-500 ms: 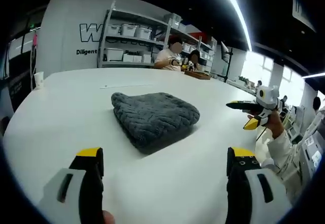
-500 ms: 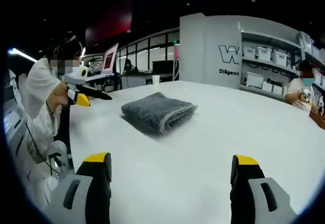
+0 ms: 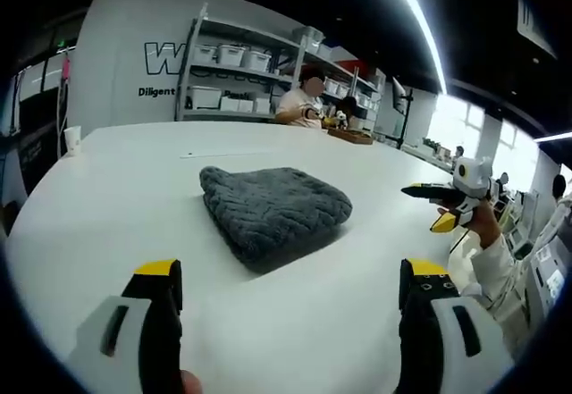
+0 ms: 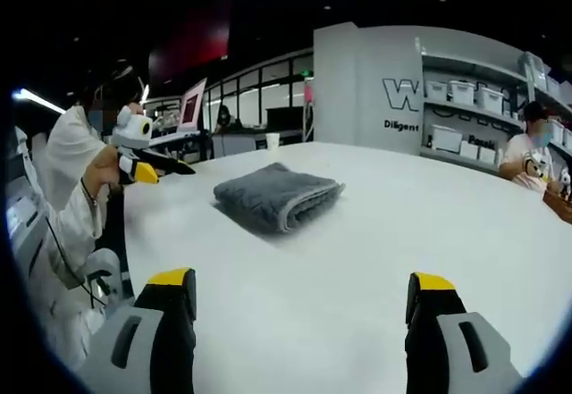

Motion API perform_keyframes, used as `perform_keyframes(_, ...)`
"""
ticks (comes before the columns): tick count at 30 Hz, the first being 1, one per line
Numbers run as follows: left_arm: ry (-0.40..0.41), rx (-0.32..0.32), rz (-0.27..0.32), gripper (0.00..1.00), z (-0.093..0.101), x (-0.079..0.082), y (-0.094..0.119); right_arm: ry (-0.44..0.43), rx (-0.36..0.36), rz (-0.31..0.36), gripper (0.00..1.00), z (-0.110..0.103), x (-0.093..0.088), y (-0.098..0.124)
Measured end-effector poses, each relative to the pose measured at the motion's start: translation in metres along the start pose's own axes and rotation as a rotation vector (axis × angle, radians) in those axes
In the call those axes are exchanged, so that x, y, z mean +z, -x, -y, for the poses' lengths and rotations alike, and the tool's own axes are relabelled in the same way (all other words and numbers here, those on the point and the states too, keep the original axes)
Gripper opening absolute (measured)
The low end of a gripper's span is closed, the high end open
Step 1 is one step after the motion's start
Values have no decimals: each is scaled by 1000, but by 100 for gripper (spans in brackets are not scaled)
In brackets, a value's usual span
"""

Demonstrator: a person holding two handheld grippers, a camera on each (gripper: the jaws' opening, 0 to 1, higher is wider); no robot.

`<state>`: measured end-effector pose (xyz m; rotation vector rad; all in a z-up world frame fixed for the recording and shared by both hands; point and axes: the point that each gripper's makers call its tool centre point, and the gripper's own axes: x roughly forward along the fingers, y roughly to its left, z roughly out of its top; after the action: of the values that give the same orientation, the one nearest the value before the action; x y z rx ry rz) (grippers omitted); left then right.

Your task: Open the folded towel by lifting each exposed corner and separating the folded layers until the towel lies flat within the target outline without major curled edges

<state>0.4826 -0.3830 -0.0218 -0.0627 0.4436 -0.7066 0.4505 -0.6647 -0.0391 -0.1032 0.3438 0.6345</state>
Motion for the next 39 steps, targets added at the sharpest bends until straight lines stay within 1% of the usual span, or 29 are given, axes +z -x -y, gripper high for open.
perform_keyframes(8, -1, 7, 7, 99, -1, 4, 4, -1, 6, 3, 98, -2, 1, 2)
perform_keyframes(14, -3, 16, 9, 99, -6, 10, -1, 1, 5, 5, 98, -2, 2, 5)
perform_keyframes(24, -22, 14, 23, 99, -13, 32, -6, 2, 3, 3, 98, -1, 2, 9)
perform_keyframes(29, -26, 10, 21, 99, -17, 40, -11, 0, 0, 3, 98, 1, 2, 12)
perform_keyframes(36, -56, 4, 24, 99, -26, 61, -20, 2, 0, 7, 98, 0, 4, 14)
perform_keyframes(38, -49, -4, 30, 99, -25, 67, -21, 6, 2, 4, 98, 0, 4, 15)
perform_keyframes(39, -55, -13, 39, 99, -24, 72, -22, 9, 3, 2, 98, -1, 4, 15)
